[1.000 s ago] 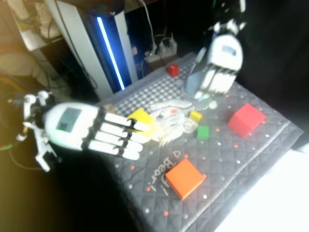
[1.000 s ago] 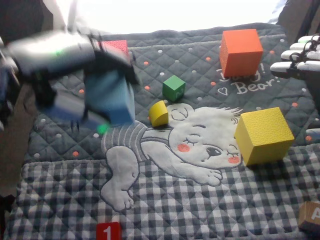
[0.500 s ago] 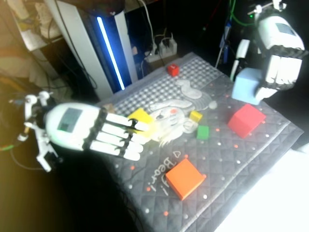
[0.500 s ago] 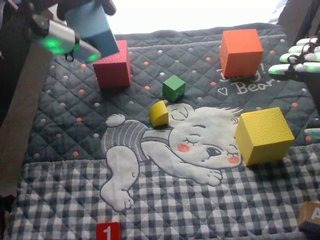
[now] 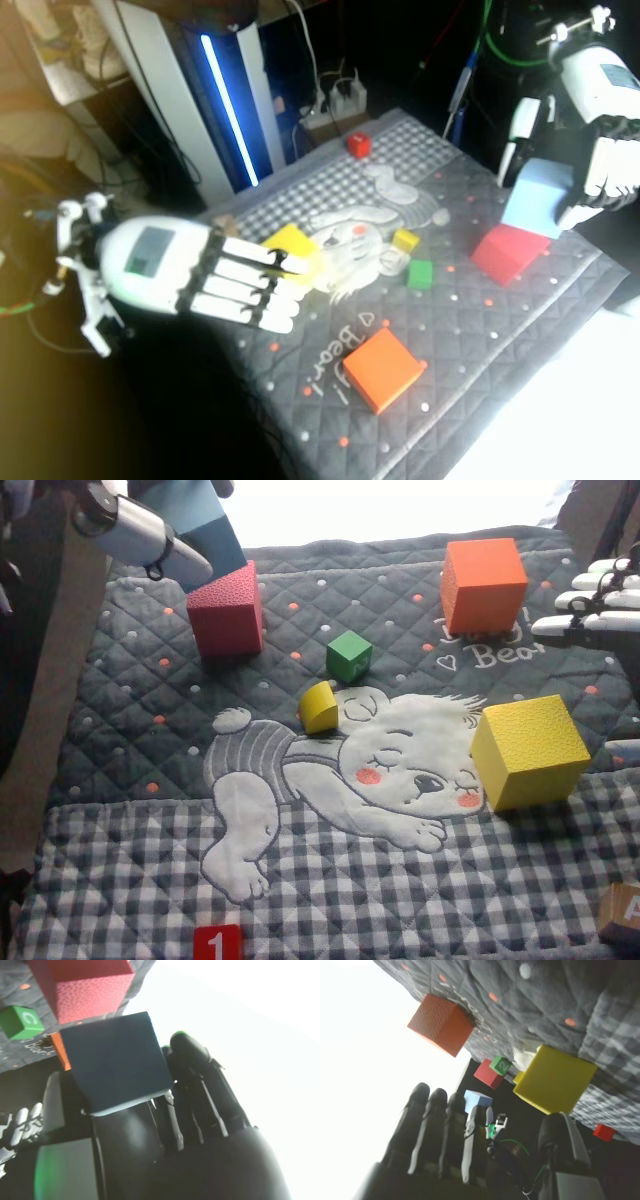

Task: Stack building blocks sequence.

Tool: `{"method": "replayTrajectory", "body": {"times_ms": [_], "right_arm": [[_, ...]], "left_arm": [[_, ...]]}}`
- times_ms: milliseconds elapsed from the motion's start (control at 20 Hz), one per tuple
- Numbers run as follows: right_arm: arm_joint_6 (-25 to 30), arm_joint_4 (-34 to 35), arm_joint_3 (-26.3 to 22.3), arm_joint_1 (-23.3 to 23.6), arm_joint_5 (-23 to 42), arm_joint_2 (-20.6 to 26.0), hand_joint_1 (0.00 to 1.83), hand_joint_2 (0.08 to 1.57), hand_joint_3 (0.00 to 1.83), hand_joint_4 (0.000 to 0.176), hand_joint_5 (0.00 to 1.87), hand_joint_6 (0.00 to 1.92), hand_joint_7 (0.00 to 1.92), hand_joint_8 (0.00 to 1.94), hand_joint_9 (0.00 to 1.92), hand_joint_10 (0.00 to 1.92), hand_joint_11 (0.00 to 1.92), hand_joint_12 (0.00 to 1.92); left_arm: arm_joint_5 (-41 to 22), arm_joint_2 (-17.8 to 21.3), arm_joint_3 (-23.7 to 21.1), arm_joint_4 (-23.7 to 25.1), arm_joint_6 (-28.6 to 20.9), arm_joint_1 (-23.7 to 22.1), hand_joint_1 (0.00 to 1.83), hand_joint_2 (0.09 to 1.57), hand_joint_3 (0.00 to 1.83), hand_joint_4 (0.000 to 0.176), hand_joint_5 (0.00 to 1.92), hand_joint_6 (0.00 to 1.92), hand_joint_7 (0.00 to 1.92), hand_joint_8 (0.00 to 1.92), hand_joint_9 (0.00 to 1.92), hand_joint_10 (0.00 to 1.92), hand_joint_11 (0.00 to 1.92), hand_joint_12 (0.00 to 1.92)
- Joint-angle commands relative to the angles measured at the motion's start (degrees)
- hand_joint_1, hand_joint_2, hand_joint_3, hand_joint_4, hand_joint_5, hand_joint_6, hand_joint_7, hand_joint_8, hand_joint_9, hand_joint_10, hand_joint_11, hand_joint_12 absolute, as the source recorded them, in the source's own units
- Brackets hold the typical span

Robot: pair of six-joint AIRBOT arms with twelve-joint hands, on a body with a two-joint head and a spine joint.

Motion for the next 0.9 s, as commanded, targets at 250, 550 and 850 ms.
{"method": "replayTrajectory", "body": {"times_ms": [250,550,850], "right_arm": [[0.08,1.8,0.48,0.71,6.49,-0.05,0.9,1.06,0.0,0.086,0.36,0.0,0.34,0.0,0.28,0.01,0.21,0.09],[0.08,1.78,0.47,0.71,6.49,-0.1,0.89,1.06,0.0,0.077,0.37,0.01,0.34,0.0,0.29,0.01,0.23,0.1],[0.08,1.8,0.47,0.7,6.49,-0.09,0.83,1.07,0.0,0.09,0.36,0.0,0.35,0.0,0.3,0.01,0.24,0.09]], "left_arm": [[-4.61,-1.56,0.88,-0.59,0.17,-0.59,1.38,1.11,0.0,0.0,1.12,0.71,0.84,1.13,0.88,1.29,0.75,1.39],[-2.64,-2.17,1.06,1.45,0.19,-0.56,1.25,1.16,0.0,0.0,1.01,0.73,0.81,1.44,0.74,1.18,0.66,1.54],[-1.97,-2.21,1.11,1.95,0.2,-0.6,1.11,1.03,0.0,0.0,0.82,0.02,0.7,0.51,0.51,1.08,0.38,1.57]]}}
